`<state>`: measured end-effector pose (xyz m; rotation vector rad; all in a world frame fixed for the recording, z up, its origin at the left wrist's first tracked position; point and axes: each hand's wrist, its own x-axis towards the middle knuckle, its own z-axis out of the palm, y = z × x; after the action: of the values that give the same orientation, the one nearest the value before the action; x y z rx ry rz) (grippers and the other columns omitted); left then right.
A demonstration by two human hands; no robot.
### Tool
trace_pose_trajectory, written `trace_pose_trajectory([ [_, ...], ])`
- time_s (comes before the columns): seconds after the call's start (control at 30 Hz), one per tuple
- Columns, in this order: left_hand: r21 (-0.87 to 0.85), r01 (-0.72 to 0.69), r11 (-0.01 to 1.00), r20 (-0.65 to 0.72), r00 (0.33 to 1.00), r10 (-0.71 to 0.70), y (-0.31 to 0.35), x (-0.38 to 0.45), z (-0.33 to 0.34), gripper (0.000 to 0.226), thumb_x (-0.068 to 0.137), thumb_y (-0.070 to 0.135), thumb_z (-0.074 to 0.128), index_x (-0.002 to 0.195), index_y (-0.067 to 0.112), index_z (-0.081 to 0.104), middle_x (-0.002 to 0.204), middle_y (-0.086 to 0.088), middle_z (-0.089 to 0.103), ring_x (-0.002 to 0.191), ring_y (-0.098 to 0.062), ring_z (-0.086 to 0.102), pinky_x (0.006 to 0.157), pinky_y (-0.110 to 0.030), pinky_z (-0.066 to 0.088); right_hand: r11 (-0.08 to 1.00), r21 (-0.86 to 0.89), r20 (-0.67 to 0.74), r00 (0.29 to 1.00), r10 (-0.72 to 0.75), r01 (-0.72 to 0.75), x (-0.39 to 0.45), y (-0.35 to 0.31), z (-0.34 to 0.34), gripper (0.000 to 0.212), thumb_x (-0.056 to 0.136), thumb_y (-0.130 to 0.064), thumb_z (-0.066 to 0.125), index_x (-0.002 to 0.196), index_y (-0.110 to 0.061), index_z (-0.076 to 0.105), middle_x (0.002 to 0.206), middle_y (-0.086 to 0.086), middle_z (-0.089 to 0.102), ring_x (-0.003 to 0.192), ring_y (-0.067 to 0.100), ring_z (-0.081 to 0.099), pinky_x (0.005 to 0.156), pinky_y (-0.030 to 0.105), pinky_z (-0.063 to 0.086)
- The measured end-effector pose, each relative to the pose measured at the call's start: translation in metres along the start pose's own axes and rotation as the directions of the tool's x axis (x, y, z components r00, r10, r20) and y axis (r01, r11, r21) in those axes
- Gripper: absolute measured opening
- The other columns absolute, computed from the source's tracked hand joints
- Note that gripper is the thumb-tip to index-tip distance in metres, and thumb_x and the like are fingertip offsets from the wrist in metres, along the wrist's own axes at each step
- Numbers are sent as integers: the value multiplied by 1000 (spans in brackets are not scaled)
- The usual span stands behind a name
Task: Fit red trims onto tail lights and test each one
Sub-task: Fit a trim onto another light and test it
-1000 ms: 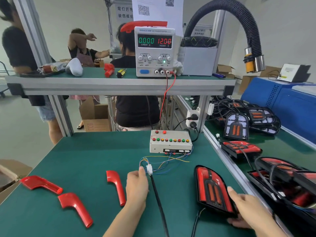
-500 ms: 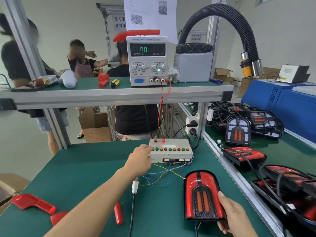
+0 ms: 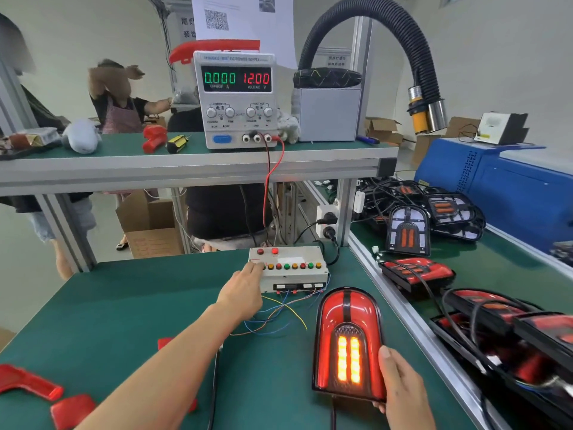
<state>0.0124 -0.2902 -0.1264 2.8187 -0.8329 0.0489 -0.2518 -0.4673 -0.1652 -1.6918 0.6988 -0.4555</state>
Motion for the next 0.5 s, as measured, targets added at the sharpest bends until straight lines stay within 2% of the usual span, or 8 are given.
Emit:
trace_pose_trajectory([
  [0.1,31,-2,1000,12,1000,1,2,1,-1,66,95,2,44,156,12,22,157,-9,32,127,-33,50,107,-38,42,1000,12,-3,1000,3,-3,1,-1,1,42,87,-62,38,94,-31,65,70,-1,73,57,15,71,45,20,50],
  [0.2,27,0,1000,7,1000,0,1,0,1,66,95,2,45,156,13,22,156,-9,33,126,-34,51,106,-40,43,1000,29,16,1000,2,-2,1,1,1,46,85,-64,38,98,-31,66,72,-1,74,59,14,71,47,20,51],
  [0.33,26,-8,1000,-19,1000,8,1,0,4,65,94,4,46,154,13,24,153,-10,35,123,-35,52,102,-41,46,999,54,60,998,-7,4,0,2,1,51,89,-61,37,103,-25,71,76,4,75,59,11,69,48,18,49],
  [0.5,29,12,1000,-1,1000,-12,1,3,2,66,92,0,44,154,14,25,151,-8,38,121,-35,52,99,-40,45,996,89,52,999,13,-17,3,4,1,40,101,-47,41,105,-18,69,69,3,72,57,11,70,46,17,49],
])
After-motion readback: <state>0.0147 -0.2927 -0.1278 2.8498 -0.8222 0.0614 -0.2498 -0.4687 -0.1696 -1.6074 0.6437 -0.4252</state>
